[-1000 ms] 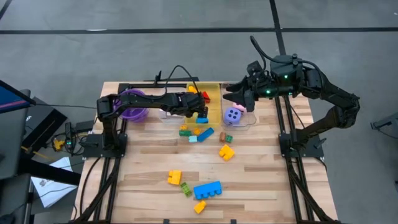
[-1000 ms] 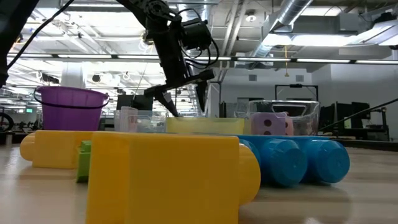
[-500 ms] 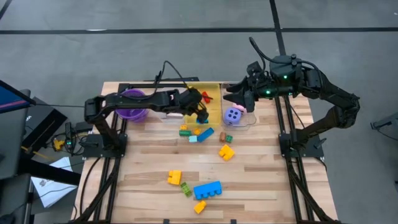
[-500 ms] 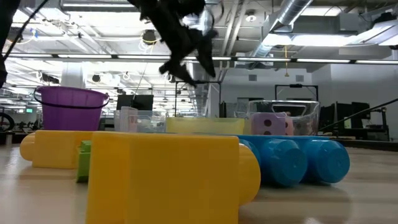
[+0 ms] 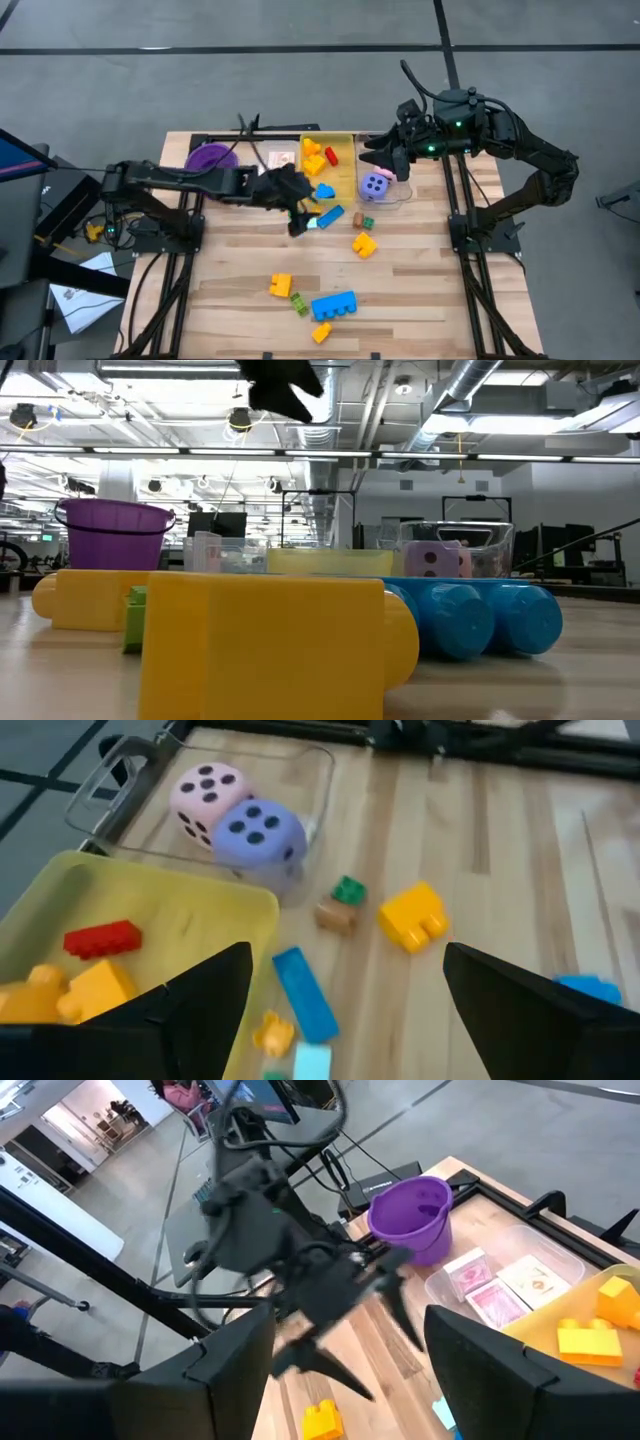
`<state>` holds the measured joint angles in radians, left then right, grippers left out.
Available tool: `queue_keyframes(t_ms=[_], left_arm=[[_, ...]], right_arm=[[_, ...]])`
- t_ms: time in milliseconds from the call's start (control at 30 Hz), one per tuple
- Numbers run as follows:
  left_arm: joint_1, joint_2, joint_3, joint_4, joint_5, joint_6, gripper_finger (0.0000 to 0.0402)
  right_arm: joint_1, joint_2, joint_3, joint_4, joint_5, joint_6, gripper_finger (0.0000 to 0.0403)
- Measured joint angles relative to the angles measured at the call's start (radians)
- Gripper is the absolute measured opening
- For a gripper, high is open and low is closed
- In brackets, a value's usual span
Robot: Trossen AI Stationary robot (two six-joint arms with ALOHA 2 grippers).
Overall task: Pick & Place Toys
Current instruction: Put the blue gamepiece into the yellow bin
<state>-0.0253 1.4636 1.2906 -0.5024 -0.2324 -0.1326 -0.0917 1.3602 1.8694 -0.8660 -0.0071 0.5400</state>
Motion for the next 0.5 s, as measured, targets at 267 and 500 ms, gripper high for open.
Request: queue_keyframes(t_ms=[267, 500], left_arm=[[-0.122, -0.063, -0.004, -0.155, -0.057, -0.027, 0.0364], [-0.238, -0.071, -0.004, -0.18, -0.057, -0.029, 0.0375]], right_arm=[[0.0, 0.0, 0.0, -0.002, 0.0, 0.01, 0.025], [0.0, 0.0, 0.0, -0.004, 0.004, 0.021, 0.025]])
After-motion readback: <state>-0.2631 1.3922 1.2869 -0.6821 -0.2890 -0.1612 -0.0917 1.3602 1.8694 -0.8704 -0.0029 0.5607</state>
